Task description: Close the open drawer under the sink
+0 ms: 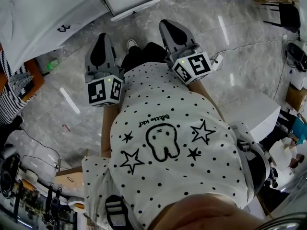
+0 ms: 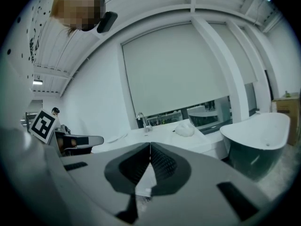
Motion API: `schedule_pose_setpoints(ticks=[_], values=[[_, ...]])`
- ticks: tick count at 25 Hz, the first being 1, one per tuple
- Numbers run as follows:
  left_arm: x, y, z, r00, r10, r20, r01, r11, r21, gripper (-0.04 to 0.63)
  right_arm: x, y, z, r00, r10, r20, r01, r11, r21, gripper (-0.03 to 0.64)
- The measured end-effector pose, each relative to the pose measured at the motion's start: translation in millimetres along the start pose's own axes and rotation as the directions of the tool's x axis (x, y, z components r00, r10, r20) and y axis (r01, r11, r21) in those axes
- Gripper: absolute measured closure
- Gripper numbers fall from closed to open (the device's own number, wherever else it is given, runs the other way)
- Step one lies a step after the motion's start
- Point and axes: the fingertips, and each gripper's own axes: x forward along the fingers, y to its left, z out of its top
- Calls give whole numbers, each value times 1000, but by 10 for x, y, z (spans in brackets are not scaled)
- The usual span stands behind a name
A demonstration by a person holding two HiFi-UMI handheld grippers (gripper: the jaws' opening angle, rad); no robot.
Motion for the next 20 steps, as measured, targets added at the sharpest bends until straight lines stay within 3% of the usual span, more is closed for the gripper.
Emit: schedule_pose_setpoints(ticks=[11, 20], values=[[-40, 57, -15, 1000, 21, -6, -21, 1000, -9, 575, -23, -46, 1, 1000, -25, -11, 25, 1000, -2, 603], [-42, 180, 198, 995, 94, 40, -93, 995, -26, 575, 191, -52, 243, 1000, 28, -9, -28, 999, -24, 603]])
